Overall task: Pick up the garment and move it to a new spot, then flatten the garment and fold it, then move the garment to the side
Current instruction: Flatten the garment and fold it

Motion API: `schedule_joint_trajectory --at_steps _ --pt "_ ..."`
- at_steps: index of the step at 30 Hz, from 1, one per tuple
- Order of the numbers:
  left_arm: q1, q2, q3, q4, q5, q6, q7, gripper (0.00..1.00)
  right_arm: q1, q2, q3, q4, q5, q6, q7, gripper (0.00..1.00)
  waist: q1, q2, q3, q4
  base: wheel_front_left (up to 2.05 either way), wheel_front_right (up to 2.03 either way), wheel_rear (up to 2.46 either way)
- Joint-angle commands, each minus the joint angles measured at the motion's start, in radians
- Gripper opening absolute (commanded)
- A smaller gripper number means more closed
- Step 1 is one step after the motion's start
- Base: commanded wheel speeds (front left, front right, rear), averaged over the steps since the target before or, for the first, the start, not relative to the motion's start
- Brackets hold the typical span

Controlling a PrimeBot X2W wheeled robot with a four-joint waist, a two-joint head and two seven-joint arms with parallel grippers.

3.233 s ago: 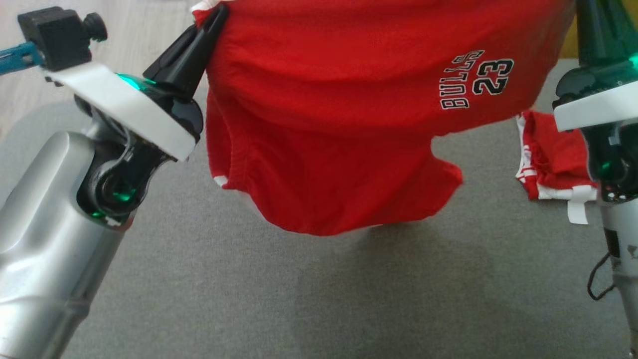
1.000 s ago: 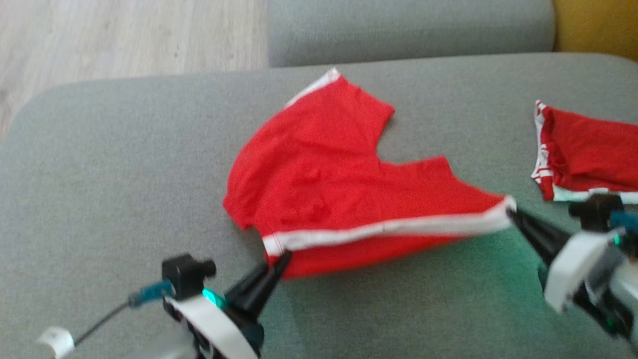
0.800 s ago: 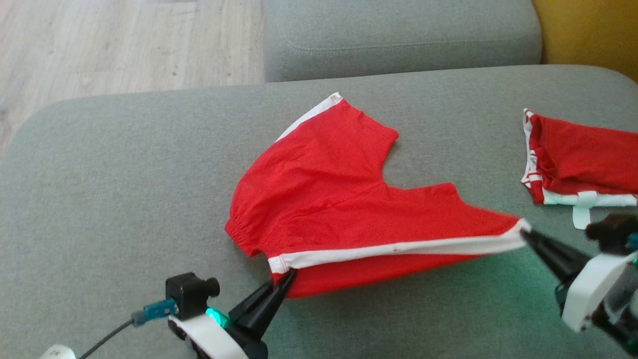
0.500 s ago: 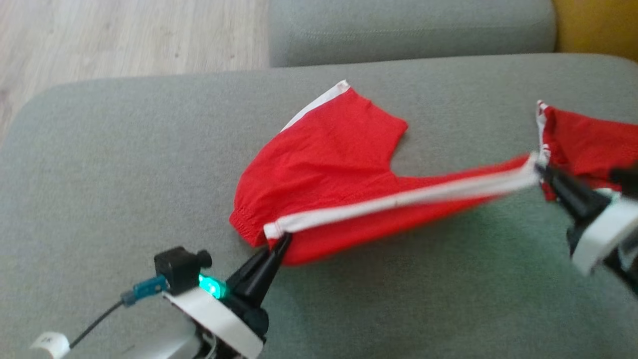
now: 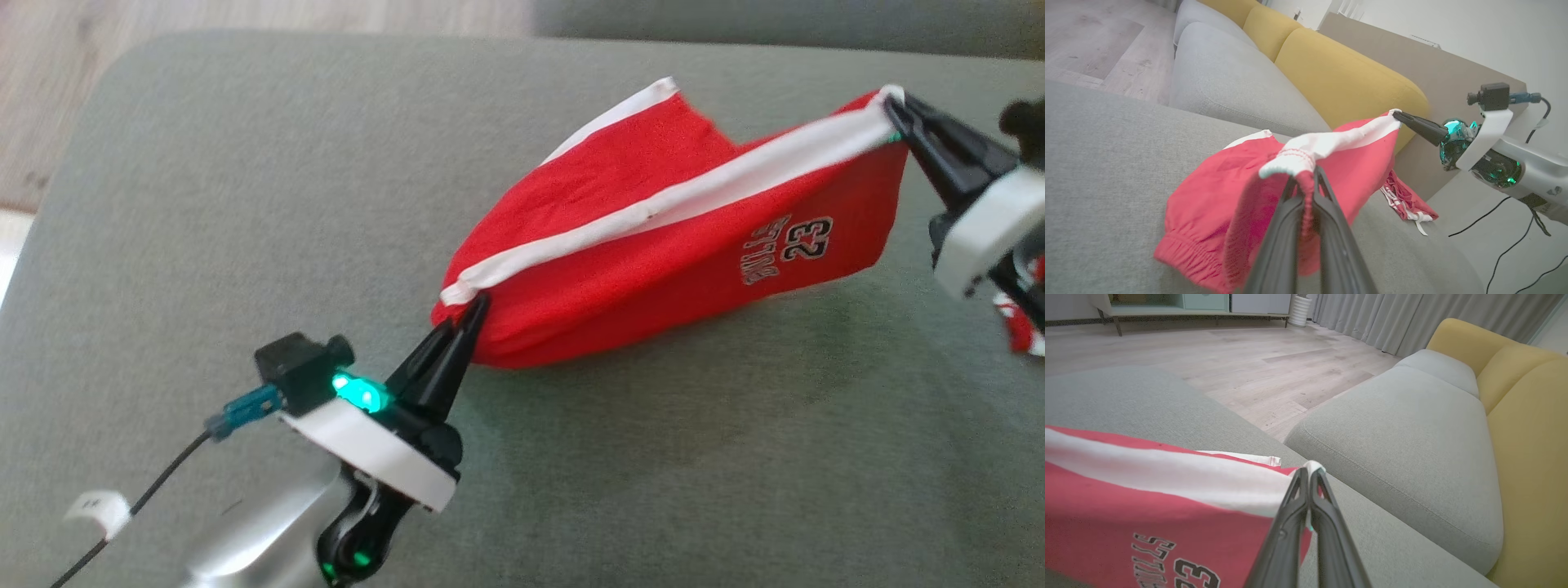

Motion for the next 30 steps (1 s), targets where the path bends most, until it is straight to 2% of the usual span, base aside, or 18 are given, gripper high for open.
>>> schedule_joint_trajectory --at_steps 1,9,16,30 --pt "-0.061 0.011 0.031 -0.018 0.013 0.002 -0.012 0.0 -0.027 -0.015 0.005 -0.007 -0.01 0.007 0.004 0.0 -0.0002 0.0 0.037 0.038 0.0 0.0 0.0" --pt "-0.159 -0.051 -0.006 0.073 -0.004 0.002 -0.012 0.0 -0.207 0.0 0.138 0.092 -0.013 0.007 0.043 0.0 -0.0002 0.0 0.124 0.111 0.0 0.0 0.0" --pt "-0.231 -0.114 -0.01 0.164 -0.023 0.002 -0.012 0.0 -0.345 0.016 0.237 0.197 0.009 0.007 0.037 0.0 -0.0002 0.0 0.188 0.152 0.0 0.0 0.0" --pt "-0.258 -0.201 0.016 0.254 -0.009 0.002 -0.012 0.0 -0.501 0.068 0.422 0.381 0.084 0.007 -0.01 0.0 -0.0002 0.0 0.249 0.221 0.0 0.0 0.0"
